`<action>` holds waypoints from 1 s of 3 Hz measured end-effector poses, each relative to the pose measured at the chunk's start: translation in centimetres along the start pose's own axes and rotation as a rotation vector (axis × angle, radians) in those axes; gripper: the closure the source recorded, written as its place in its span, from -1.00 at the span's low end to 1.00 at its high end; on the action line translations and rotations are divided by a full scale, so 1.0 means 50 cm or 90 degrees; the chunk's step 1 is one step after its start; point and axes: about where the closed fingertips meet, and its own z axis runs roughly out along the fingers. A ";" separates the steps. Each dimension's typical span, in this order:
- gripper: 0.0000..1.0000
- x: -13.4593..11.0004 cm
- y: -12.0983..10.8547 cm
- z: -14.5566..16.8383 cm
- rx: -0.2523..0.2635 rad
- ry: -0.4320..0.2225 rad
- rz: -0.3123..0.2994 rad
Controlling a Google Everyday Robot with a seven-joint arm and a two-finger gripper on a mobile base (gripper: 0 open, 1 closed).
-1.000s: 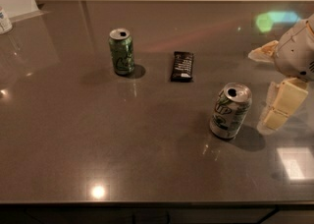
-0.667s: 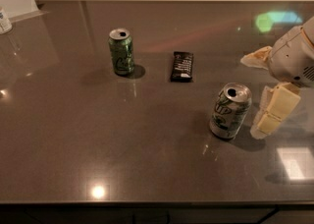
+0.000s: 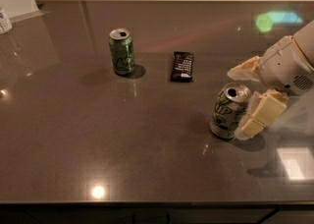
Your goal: Move 7up can near green can
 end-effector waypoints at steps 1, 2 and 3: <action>-0.19 -0.002 -0.001 0.003 0.009 -0.009 -0.003; 0.26 -0.018 -0.008 0.000 0.013 -0.007 -0.002; 0.74 -0.059 -0.034 0.004 0.012 -0.010 0.007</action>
Offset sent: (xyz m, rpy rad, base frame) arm 0.0135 0.0138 0.0152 -0.0012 -0.0168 -0.0226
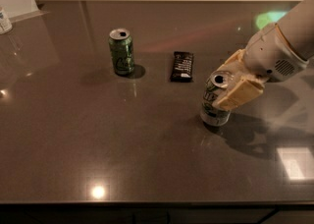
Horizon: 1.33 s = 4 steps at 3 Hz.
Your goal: Move 7up can near green can
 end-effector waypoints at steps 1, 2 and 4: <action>1.00 -0.048 -0.034 0.022 -0.008 -0.002 0.010; 1.00 -0.109 -0.067 0.053 -0.024 -0.018 0.014; 1.00 -0.219 -0.124 0.122 -0.053 -0.052 0.001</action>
Offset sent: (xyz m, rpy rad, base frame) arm 0.0714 0.0857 0.0143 0.0709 0.0651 0.0104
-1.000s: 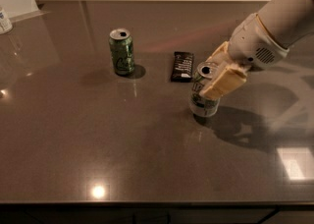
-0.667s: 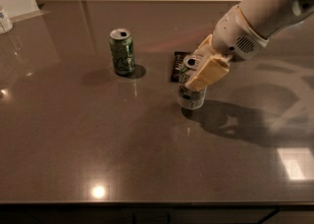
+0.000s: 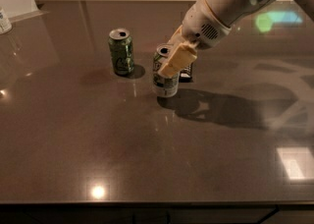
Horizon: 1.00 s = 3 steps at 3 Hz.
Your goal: Move 7up can near green can
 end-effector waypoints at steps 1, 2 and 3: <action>1.00 -0.031 -0.031 0.030 -0.003 -0.010 -0.010; 1.00 -0.061 -0.059 0.061 -0.004 -0.015 -0.025; 0.65 -0.080 -0.080 0.086 0.001 -0.007 -0.050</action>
Offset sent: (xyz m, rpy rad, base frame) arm 0.0558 0.0564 -0.0080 0.0272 -0.0423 0.0527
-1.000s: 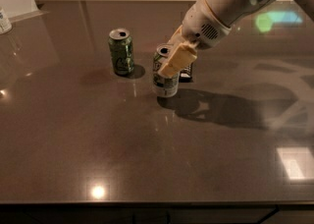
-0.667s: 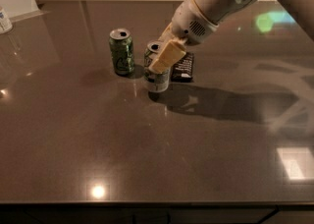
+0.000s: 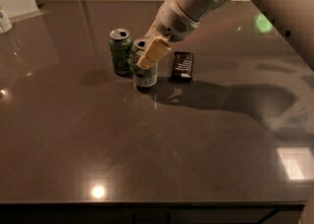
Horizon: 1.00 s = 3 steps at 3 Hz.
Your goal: Move 7up can near green can
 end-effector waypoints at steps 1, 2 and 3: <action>0.04 0.002 -0.025 0.018 0.006 0.025 -0.022; -0.45 0.008 -0.037 0.023 0.009 0.037 -0.026; -0.89 0.010 -0.045 0.026 0.009 0.040 -0.025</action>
Offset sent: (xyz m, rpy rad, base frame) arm 0.0262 -0.0024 -0.0118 -0.0839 -0.0422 0.0185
